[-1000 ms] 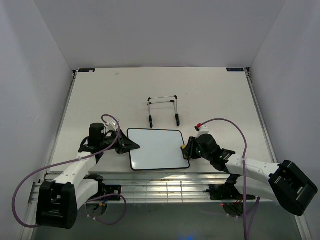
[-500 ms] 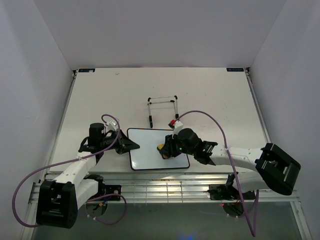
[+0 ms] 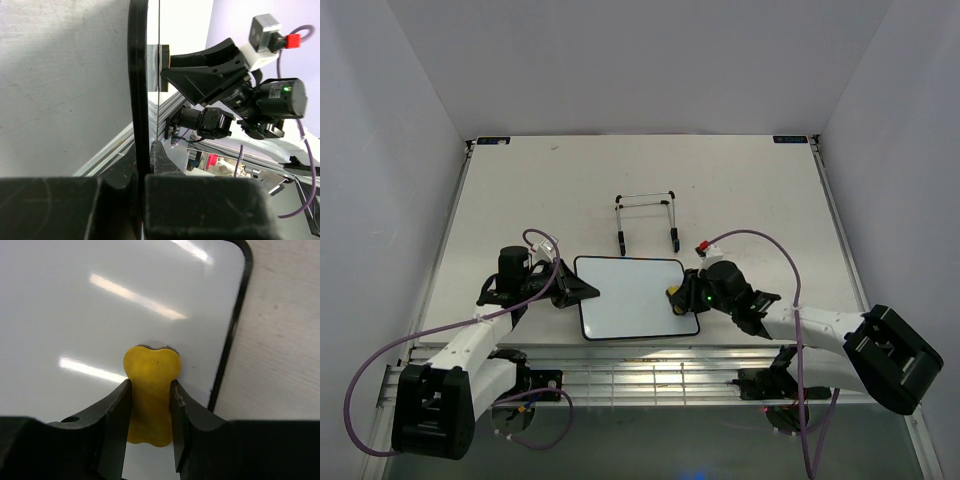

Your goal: Erase the whiteboard

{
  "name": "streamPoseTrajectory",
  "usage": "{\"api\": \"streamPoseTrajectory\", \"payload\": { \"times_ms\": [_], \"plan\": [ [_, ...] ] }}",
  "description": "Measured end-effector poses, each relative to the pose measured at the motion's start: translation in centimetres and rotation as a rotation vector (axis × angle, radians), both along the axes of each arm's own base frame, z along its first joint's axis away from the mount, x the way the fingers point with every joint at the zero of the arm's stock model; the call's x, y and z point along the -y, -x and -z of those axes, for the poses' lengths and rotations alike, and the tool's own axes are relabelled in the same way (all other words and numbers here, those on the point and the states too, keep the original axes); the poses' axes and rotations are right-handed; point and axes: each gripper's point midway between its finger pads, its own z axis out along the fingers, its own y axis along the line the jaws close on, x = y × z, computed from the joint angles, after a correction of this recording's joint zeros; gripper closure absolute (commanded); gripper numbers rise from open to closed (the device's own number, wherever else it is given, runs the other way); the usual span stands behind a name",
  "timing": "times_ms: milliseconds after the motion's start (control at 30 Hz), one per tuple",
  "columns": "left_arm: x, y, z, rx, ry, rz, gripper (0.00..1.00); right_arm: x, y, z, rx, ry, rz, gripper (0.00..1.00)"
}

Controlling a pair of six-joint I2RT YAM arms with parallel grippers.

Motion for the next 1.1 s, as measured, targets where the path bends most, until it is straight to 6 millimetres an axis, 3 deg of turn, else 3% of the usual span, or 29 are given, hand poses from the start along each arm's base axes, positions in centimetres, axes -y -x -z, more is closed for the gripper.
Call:
{"api": "streamPoseTrajectory", "payload": {
  "times_ms": [133, 333, 633, 833, 1100],
  "plan": [
    [0.0, 0.0, -0.1, 0.000, -0.001, -0.005, 1.00, 2.9, 0.0, 1.2, -0.033, -0.018, 0.080, 0.71],
    [0.0, 0.0, -0.1, 0.001, -0.002, -0.004, 1.00, 5.7, 0.0, 2.2, -0.070, -0.025, 0.159, 0.71],
    [0.0, 0.0, -0.1, 0.013, -0.005, 0.000, 1.00, 9.0, 0.1, 1.2, -0.054, 0.052, 0.228, 0.71],
    [0.0, 0.0, -0.1, 0.016, -0.004, 0.000, 1.00, 6.1, 1.2, -1.8, -0.021, -0.047, 0.050, 0.71],
    [0.0, -0.2, -0.2, 0.026, -0.003, -0.001, 1.00, -0.2, 6.0, -3.1, 0.011, -0.126, -0.257, 0.72]
  ]
}}
